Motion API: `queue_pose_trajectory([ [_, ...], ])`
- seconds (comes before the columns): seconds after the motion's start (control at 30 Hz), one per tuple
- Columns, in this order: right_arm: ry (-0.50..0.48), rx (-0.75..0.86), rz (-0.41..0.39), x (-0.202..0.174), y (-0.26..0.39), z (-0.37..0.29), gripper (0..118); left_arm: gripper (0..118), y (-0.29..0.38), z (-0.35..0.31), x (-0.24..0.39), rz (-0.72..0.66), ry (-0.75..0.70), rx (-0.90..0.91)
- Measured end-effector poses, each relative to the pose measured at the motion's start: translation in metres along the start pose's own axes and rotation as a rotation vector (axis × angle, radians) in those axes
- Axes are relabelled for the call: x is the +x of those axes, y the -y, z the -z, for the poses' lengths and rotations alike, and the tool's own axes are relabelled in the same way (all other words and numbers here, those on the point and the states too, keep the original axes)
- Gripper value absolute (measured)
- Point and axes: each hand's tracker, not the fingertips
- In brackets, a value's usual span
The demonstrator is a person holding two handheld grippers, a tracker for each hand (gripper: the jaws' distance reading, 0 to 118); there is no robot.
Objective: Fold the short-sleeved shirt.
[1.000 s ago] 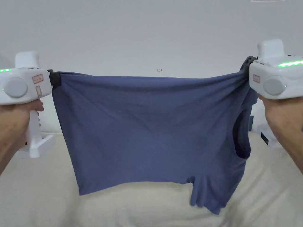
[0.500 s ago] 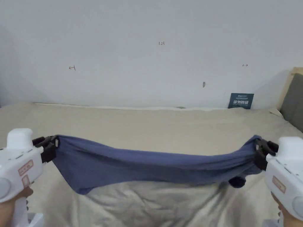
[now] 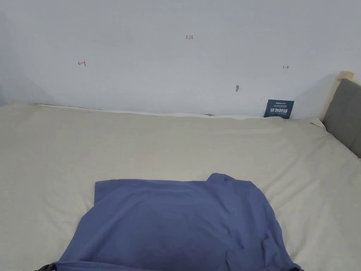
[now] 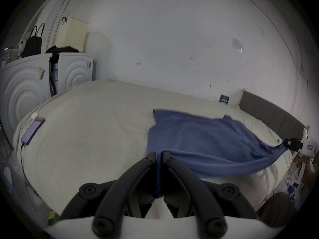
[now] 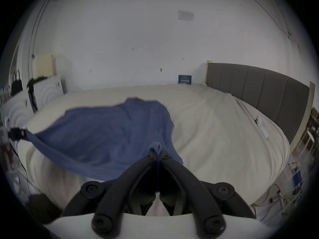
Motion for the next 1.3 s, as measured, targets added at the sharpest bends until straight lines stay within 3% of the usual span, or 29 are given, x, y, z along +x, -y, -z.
queue_pose_trajectory([
  [0.1, -0.044, -0.051, -0.022, 0.004, 0.023, 0.004, 5, 7, 0.019, 0.003, -0.006, -0.002, -0.033, -0.044],
  [0.13, -0.039, -0.058, -0.054, 0.003, 0.03, 0.003, 17, 9, 0.025, 0.003, -0.006, 0.007, -0.03, -0.057],
  [0.17, -0.034, -0.07, -0.098, 0.0, 0.033, 0.003, 41, 20, 0.032, 0.001, -0.005, 0.012, -0.035, -0.055],
  [0.2, -0.033, -0.091, -0.131, -0.002, 0.035, 0.003, 76, 48, 0.037, -0.005, 0.005, 0.035, -0.049, -0.059],
  [0.23, -0.01, -0.117, -0.155, -0.003, 0.034, 0.001, 108, 101, 0.042, -0.009, 0.008, 0.069, -0.096, -0.071],
  [0.27, -0.005, -0.128, -0.157, -0.007, 0.027, -0.008, 110, 118, 0.046, -0.012, 0.009, 0.088, -0.134, -0.087],
  [0.43, 0.017, 0.153, -0.156, -0.022, -0.011, -0.071, 110, 118, 0.025, -0.07, 0.026, -0.043, -0.161, 0.022],
  [0.47, 0.017, 0.219, -0.154, -0.028, -0.022, -0.087, 110, 118, 0.044, -0.057, 0.006, -0.027, -0.173, 0.082],
  [0.67, -0.042, 0.45, -0.066, -0.064, -0.057, -0.153, 110, 118, 0.029, -0.085, 0.02, 0.12, -0.176, 0.322],
  [0.73, -0.065, 0.469, -0.041, -0.075, -0.059, -0.163, 110, 116, 0.02, -0.096, 0.031, 0.155, -0.163, 0.354],
  [0.77, -0.074, 0.48, -0.03, -0.079, -0.06, -0.168, 109, 103, 0.021, -0.099, 0.034, 0.159, -0.157, 0.351],
  [0.8, -0.088, 0.467, -0.02, -0.083, -0.061, -0.169, 105, 78, 0.021, -0.102, 0.038, 0.166, -0.142, 0.357],
  [0.83, -0.111, 0.466, -0.017, -0.087, -0.062, -0.172, 79, 19, 0.019, -0.104, 0.042, 0.179, -0.125, 0.37],
  [0.87, -0.118, 0.481, -0.016, -0.092, -0.06, -0.175, 42, 5, 0.018, -0.105, 0.045, 0.177, -0.127, 0.362],
  [0.9, -0.116, 0.486, -0.019, -0.096, -0.059, -0.177, 3, 4, 0.018, -0.105, 0.047, 0.17, -0.101, 0.358],
  [1.17, -0.14, 0.466, -0.038, -0.108, -0.058, -0.178, 0, 5, 0.032, -0.096, 0.025, 0.135, -0.092, 0.3],
  [1.2, -0.151, 0.452, -0.029, -0.108, -0.057, -0.175, 0, 11, 0.036, -0.089, 0.017, 0.128, -0.082, 0.273],
  [1.23, -0.154, 0.443, -0.021, -0.107, -0.056, -0.173, 0, 48, 0.041, -0.082, 0.01, 0.121, -0.078, 0.234],
  [1.27, -0.149, 0.435, -0.017, -0.106, -0.055, -0.171, 0, 77, 0.046, -0.076, 0.001, 0.126, -0.124, 0.211],
  [1.3, -0.145, 0.429, -0.018, -0.105, -0.054, -0.17, 0, 77, 0.048, -0.069, -0.008, 0.129, -0.149, 0.179],
])
